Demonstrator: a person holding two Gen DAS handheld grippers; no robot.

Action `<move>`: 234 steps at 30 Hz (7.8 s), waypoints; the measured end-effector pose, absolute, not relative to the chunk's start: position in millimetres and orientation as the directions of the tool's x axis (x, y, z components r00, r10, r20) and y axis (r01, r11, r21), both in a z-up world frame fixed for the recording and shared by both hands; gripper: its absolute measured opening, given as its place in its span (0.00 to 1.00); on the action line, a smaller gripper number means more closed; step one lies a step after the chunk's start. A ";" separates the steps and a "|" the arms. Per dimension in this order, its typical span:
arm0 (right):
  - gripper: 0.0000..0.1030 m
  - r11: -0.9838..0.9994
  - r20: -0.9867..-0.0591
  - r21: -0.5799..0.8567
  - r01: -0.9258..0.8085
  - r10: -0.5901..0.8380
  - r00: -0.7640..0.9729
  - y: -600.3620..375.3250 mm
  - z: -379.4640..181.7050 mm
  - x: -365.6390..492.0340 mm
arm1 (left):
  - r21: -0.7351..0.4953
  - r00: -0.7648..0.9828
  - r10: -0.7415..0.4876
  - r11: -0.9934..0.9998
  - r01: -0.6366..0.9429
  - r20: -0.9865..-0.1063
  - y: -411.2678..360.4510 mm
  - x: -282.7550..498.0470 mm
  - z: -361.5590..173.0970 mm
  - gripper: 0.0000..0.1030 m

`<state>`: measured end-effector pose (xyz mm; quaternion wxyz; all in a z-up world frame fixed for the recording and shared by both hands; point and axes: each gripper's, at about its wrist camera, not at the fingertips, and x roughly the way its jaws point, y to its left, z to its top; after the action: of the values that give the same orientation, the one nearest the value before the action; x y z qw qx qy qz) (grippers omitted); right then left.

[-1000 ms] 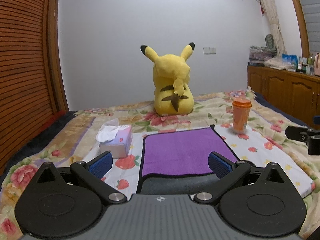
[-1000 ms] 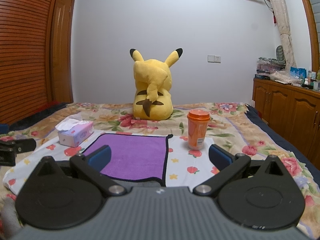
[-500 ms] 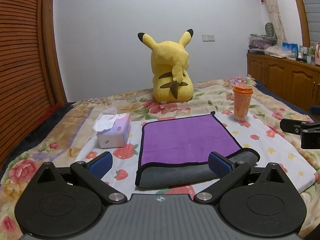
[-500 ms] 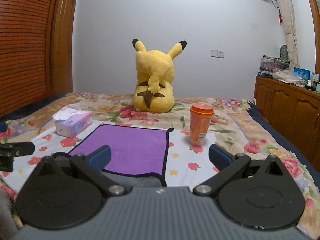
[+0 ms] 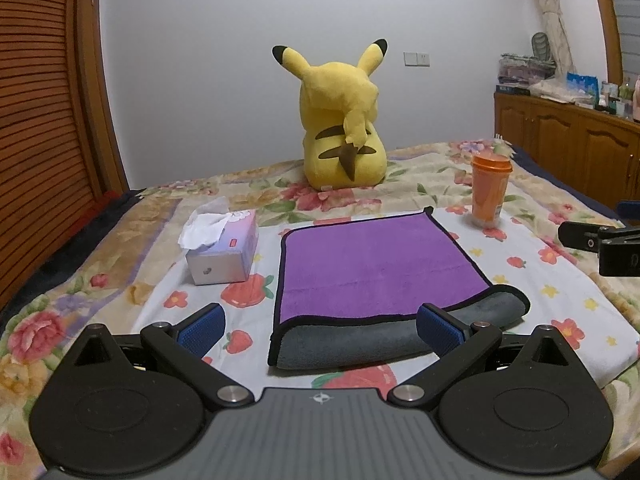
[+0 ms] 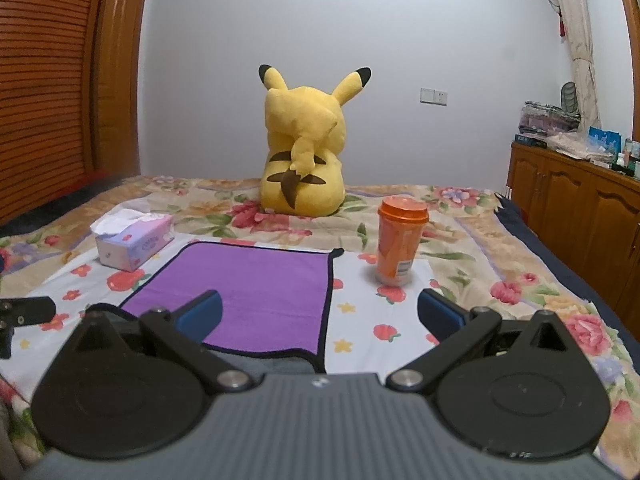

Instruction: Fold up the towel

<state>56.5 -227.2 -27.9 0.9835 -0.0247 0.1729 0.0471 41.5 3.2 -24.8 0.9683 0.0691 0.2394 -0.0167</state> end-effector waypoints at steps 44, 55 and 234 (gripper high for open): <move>1.00 0.982 -0.508 -0.016 -0.189 0.154 0.847 -223.4 -58.3 136.3 | 0.011 0.777 -0.051 0.997 0.075 -0.628 59.5 139.4 -67.0 0.79; 1.00 0.974 -0.575 -0.014 -0.226 0.177 0.799 -217.8 -72.5 149.0 | 0.008 0.743 -0.089 0.992 0.126 -0.663 61.0 160.8 -80.8 0.69; 0.04 0.935 -0.489 -0.075 -0.347 0.269 0.830 -213.8 -95.9 363.1 | 0.018 0.831 -0.066 0.996 0.091 -0.553 48.3 382.3 -93.6 0.08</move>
<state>363.1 -213.8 -95.9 0.9532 -0.0805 0.2427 0.1616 382.3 48.3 -93.6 0.9565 0.0217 0.2880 -0.0411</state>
